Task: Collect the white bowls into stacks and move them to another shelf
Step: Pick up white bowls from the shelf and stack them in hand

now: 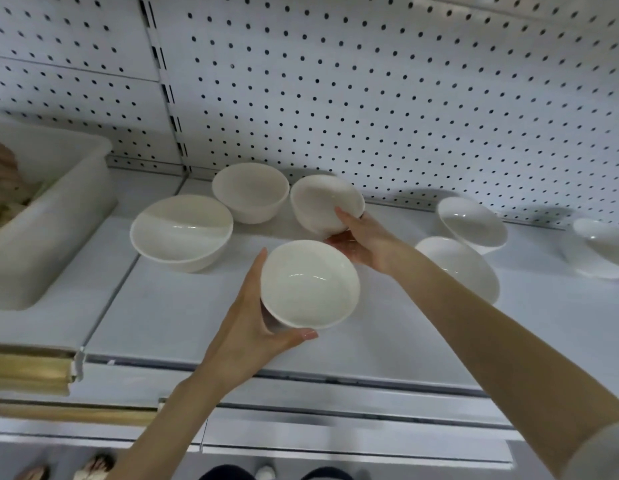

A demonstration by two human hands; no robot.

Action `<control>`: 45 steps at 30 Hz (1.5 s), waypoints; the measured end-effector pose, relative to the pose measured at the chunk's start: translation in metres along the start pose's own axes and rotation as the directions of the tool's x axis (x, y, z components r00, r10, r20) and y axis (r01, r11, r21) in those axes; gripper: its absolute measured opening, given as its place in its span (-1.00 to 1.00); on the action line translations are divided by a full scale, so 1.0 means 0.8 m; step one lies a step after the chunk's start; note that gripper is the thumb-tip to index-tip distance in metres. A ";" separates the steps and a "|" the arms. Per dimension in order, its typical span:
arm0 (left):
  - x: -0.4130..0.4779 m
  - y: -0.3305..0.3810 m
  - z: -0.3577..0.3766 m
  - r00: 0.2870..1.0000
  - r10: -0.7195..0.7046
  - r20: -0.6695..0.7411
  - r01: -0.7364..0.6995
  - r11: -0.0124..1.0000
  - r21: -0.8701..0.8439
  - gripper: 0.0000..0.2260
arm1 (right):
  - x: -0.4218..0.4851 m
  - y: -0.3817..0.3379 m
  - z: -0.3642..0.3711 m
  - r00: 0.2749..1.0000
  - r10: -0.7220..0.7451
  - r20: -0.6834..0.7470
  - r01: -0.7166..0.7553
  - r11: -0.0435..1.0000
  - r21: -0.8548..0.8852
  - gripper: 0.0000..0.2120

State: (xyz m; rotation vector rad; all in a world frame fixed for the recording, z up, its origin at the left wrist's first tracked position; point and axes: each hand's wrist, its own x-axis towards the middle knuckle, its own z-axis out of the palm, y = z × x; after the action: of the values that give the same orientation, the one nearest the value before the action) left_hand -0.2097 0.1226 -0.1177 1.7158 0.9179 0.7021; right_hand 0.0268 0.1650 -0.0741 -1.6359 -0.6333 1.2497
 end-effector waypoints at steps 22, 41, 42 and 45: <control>0.013 0.049 -0.014 0.951 0.256 -0.173 -0.279 0.952 -0.127 -0.06 | -0.133 -0.052 -0.026 0.964 -0.198 0.177 0.195 0.980 0.031 -0.93; 0.000 0.040 0.002 0.966 0.205 -0.158 -0.214 0.976 -0.041 -0.13 | -0.167 0.010 -0.010 0.933 -0.279 0.229 0.357 0.802 -0.479 -0.24; 0.000 0.038 0.003 0.968 0.194 -0.158 -0.201 0.979 -0.030 -0.10 | -0.164 0.013 -0.010 0.926 -0.310 0.218 0.378 0.787 -0.488 -0.23; -0.003 0.034 0.004 0.971 0.179 -0.157 -0.181 0.983 0.000 -0.12 | -0.158 0.021 -0.013 0.908 -0.362 0.211 0.418 0.751 -0.511 -0.28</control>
State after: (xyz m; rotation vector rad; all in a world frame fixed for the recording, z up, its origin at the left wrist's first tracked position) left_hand -0.2015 0.1139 -0.0929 1.7644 0.8678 0.9732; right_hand -0.0091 0.0496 -0.0335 -1.7660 -1.4276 0.8768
